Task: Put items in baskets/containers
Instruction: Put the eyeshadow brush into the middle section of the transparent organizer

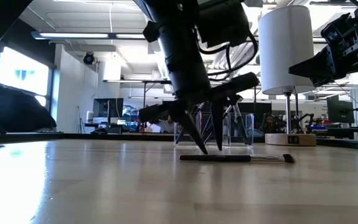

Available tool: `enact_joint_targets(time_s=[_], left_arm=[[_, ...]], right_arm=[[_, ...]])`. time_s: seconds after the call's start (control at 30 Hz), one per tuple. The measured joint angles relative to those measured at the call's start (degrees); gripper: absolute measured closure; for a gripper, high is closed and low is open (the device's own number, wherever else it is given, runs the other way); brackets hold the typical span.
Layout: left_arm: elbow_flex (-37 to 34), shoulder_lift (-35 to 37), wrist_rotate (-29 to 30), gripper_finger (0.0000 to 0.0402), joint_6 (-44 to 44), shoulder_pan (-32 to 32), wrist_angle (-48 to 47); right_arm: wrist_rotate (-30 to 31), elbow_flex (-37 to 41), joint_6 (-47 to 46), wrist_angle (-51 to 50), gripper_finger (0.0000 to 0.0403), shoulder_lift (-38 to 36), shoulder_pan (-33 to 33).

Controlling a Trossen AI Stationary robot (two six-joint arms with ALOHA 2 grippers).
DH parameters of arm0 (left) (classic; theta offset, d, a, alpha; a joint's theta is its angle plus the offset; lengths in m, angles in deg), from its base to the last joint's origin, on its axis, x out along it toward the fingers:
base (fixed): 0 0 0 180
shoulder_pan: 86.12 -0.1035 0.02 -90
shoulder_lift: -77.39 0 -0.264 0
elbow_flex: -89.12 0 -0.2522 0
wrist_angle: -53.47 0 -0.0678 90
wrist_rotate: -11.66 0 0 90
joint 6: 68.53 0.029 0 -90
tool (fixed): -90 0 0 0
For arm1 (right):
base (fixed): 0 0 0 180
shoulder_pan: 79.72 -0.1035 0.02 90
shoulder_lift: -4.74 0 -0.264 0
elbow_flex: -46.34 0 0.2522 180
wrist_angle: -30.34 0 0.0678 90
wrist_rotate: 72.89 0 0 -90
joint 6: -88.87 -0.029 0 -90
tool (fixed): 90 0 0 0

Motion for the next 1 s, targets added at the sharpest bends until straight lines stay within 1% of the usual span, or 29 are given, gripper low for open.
enact_joint_targets(time_s=[0.17, 0.27, 0.33, 0.43, 0.53, 0.6, 0.7, 0.77, 0.9, 1.0], left_arm=[[2.41, 0.68, -0.05, 0.0299, 9.99, 0.01, -2.87], [6.54, 1.18, 0.95, 0.0299, 15.17, 0.02, -2.25], [10.28, 1.52, 2.52, 0.0303, 18.74, 0.12, -4.88], [17.74, 1.93, 4.90, 0.0330, 24.70, 0.55, -8.71], [24.45, 2.21, 6.42, 0.0382, 32.09, 1.26, -11.44], [28.06, 2.14, 5.47, 0.0393, 38.83, 1.88, -12.95], [31.76, 2.14, 0.79, 0.0384, 50.45, 2.43, -13.39], [32.79, 2.14, -0.94, 0.0387, 54.01, 3.08, -13.62], [32.44, 2.14, -0.89, 0.0399, 54.93, 4.66, -14.98], [30.18, 2.14, 2.79, 0.0400, 56.93, 6.93, -16.09]], right_arm=[[-0.01, 0.00, -0.01, 0.00, 0.0391, 0.00, 0.00], [0.00, 0.00, 0.00, 0.02, 0.0391, 0.00, 0.00], [0.00, 0.00, 0.00, -0.04, 0.0391, -0.02, 0.01], [0.00, 0.00, 0.00, -0.01, 0.0391, 0.00, 0.01], [0.01, 0.00, 0.00, 0.00, 0.0391, 0.00, 0.02], [-0.02, 0.00, 0.00, 0.02, 0.0391, 0.00, 0.00], [-0.02, 0.00, 0.04, 0.36, 0.0391, 0.00, 0.01], [0.01, 0.00, -0.07, 1.45, 0.0391, 0.00, 0.01], [-0.02, 0.00, -0.26, 3.13, 0.0391, 0.00, 0.02], [-0.66, 0.00, -0.62, 4.64, 0.0391, -0.01, 0.01]])
